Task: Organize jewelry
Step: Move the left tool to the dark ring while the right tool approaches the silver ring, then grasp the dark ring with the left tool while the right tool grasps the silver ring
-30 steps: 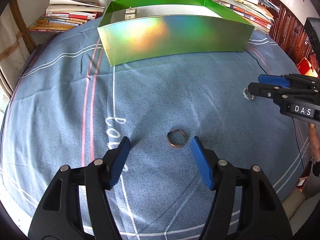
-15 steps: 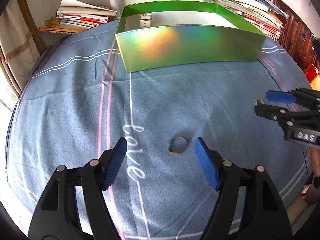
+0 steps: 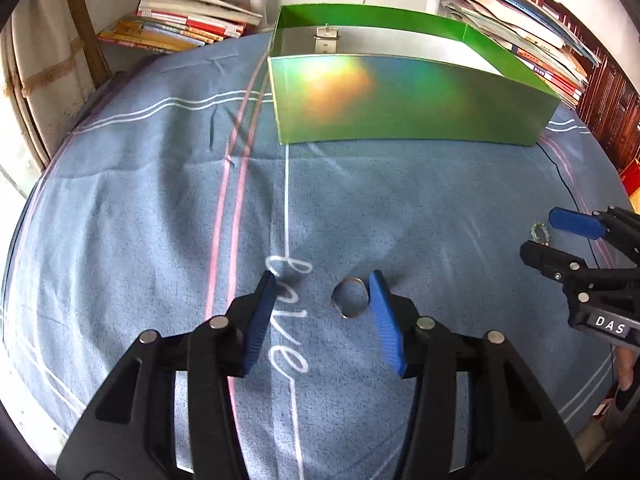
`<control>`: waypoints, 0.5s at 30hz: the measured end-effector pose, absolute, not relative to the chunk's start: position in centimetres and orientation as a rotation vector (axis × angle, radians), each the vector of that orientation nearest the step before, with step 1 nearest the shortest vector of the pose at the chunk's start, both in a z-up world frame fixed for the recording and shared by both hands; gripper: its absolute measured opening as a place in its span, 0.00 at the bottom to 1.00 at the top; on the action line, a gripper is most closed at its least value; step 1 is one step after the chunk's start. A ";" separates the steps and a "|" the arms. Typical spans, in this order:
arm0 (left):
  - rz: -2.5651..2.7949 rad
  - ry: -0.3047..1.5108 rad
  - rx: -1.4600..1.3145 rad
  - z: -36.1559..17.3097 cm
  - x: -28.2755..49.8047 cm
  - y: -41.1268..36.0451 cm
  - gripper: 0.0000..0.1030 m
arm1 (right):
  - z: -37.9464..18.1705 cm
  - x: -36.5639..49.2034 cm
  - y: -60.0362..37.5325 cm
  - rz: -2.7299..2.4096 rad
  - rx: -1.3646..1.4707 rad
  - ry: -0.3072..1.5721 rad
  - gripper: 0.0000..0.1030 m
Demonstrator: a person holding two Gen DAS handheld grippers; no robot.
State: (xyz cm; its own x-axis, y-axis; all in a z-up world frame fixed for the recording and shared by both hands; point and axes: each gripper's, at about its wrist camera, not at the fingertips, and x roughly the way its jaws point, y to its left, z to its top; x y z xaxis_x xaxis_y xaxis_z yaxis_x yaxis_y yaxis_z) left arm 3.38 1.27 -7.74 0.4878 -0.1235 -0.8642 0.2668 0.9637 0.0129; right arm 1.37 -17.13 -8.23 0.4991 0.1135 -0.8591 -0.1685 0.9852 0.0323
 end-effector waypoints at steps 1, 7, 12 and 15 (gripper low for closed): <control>-0.252 1.040 0.156 -7.6 3.3 1.2 0.47 | -8.2 1.4 -17.1 0.171 -0.057 1.034 0.57; -0.281 1.031 0.181 -7.7 2.4 0.7 0.46 | -8.3 1.3 -16.9 0.171 -0.060 1.023 0.57; -0.274 1.025 0.177 -7.7 2.6 0.6 0.46 | -8.2 1.3 -16.4 0.169 -0.059 0.998 0.42; -0.272 1.023 0.175 -7.7 2.5 0.5 0.46 | -8.1 1.2 -16.0 0.175 -0.075 0.999 0.33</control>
State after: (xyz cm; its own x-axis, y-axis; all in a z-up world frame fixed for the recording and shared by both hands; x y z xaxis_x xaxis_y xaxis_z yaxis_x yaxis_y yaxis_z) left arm 2.53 0.53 -7.72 0.4913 -0.1415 -0.8594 0.3040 0.9525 0.0169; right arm 1.20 -16.04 -8.07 0.5281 0.1119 -0.8417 -0.1808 0.9834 0.0173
